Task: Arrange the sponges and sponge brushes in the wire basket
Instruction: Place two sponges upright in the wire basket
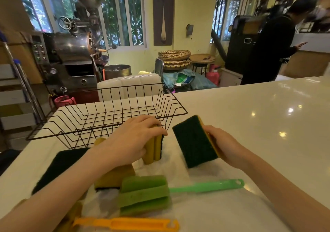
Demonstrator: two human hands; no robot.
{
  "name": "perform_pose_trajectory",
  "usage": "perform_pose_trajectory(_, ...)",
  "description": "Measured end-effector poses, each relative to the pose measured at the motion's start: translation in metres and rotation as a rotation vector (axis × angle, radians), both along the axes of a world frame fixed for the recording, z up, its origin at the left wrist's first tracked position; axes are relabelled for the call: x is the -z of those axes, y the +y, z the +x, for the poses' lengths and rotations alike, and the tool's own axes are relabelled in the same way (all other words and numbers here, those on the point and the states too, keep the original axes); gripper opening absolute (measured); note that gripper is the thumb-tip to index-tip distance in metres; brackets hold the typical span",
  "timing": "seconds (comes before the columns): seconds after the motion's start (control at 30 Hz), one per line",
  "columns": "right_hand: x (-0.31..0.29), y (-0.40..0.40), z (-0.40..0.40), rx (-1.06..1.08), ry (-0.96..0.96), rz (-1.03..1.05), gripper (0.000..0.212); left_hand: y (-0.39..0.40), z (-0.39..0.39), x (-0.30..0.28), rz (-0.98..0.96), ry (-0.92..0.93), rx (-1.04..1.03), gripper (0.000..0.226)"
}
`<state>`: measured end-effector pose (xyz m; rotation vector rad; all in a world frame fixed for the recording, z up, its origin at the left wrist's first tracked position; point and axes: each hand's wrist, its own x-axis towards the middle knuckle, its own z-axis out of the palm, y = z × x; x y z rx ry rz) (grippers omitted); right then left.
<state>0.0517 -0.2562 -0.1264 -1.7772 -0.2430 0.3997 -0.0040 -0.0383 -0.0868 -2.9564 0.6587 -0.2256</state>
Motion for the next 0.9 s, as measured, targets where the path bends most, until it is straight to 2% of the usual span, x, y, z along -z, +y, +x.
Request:
perform_pose_trajectory(0.07, 0.007, 0.002, 0.002, 0.037, 0.050, -0.046, 0.034, -0.002, -0.001, 0.001, 0.005, -0.008, 0.003, 0.061)
perform_pose_trajectory(0.13, 0.012, 0.003, 0.004, 0.052, 0.038, -0.094, 0.028, -0.002, -0.001, 0.000, 0.013, -0.028, -0.001, 0.060)
perform_pose_trajectory(0.2, 0.013, 0.002, 0.005, 0.087, -0.016, -0.112, 0.020, 0.000, -0.003, -0.002, 0.022, -0.056, -0.014, 0.060)
perform_pose_trajectory(0.33, 0.017, -0.001, 0.008, 0.150, -0.115, -0.139, 0.024, 0.005, -0.008, -0.007, -0.010, -0.196, -0.024, 0.057)
perform_pose_trajectory(0.43, 0.021, -0.002, 0.012, 0.208, -0.236, -0.223, 0.019, 0.001, -0.011, -0.004, 0.019, -0.290, -0.012, 0.060)
perform_pose_trajectory(0.63, 0.019, -0.001, 0.008, 0.208, -0.396, -0.259, 0.022, -0.015, -0.005, 0.020, 0.112, -0.301, 0.167, 0.048)
perform_pose_trajectory(0.73, 0.018, 0.000, 0.004, 0.126, -0.526, -0.307, 0.023, -0.017, -0.002, 0.015, 0.139, -0.221, 0.161, 0.053)
perform_pose_trajectory(0.83, 0.015, -0.001, 0.001, 0.015, -0.654, -0.358, 0.022, -0.016, -0.001, 0.004, 0.029, 0.030, 0.043, 0.069)
perform_pose_trajectory(0.9, 0.015, 0.000, -0.001, -0.040, -0.681, -0.370, 0.025, -0.015, 0.000, -0.002, -0.010, 0.180, 0.016, 0.070)
